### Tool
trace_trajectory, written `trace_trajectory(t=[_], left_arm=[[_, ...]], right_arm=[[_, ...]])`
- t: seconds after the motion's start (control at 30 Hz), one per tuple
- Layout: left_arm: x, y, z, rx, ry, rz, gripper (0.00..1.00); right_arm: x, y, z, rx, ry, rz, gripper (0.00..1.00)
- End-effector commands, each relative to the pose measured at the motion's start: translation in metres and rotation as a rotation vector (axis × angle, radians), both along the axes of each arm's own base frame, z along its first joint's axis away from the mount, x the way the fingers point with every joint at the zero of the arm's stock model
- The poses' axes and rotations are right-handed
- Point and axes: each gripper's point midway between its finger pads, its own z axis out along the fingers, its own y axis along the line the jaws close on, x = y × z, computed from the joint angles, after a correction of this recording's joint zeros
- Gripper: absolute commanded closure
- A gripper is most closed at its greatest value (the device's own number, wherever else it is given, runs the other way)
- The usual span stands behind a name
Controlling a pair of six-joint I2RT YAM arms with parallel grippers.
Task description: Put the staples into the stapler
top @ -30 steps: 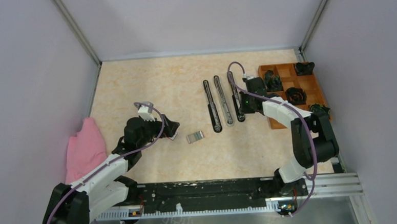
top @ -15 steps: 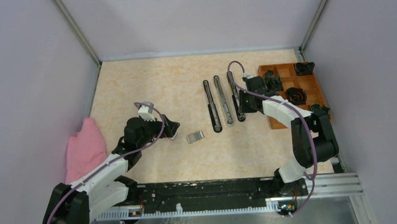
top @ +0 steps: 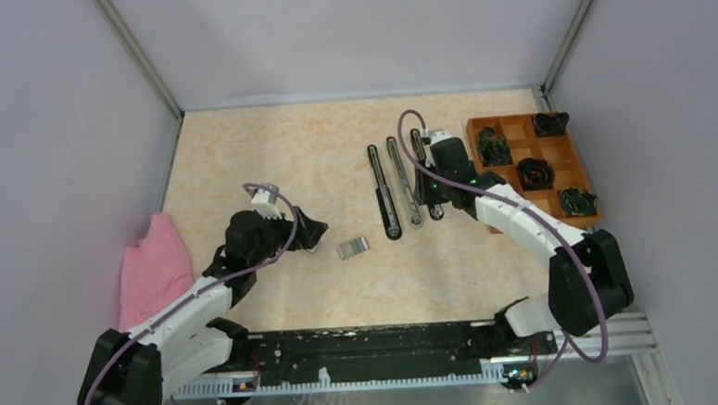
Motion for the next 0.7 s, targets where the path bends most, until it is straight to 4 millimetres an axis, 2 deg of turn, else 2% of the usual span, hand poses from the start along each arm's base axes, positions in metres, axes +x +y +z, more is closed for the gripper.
trace_trajectory(t=[0.0,0.17,0.33,0.43,0.67], left_arm=[[0.000,-0.011,0.017,-0.064,0.038,-0.018,0.02],[-0.010,-0.017,0.008,-0.088,0.155,-0.034,0.05],[-0.021,-0.022,-0.002,-0.101,0.280,-0.043,0.11],[-0.028,-0.027,-0.004,-0.093,0.344,-0.034,0.15],[-0.035,-0.046,-0.006,0.005,0.415,0.024,0.25]], right_arm=[[-0.007,0.031,0.026,0.073,-0.059,0.049,0.66],[-0.026,0.068,0.024,0.110,-0.053,0.128,0.66],[-0.040,0.093,0.015,0.130,-0.037,0.188,0.67],[-0.043,0.097,0.009,0.141,-0.036,0.190,0.67],[-0.043,0.083,-0.001,0.137,-0.104,0.145,0.67]])
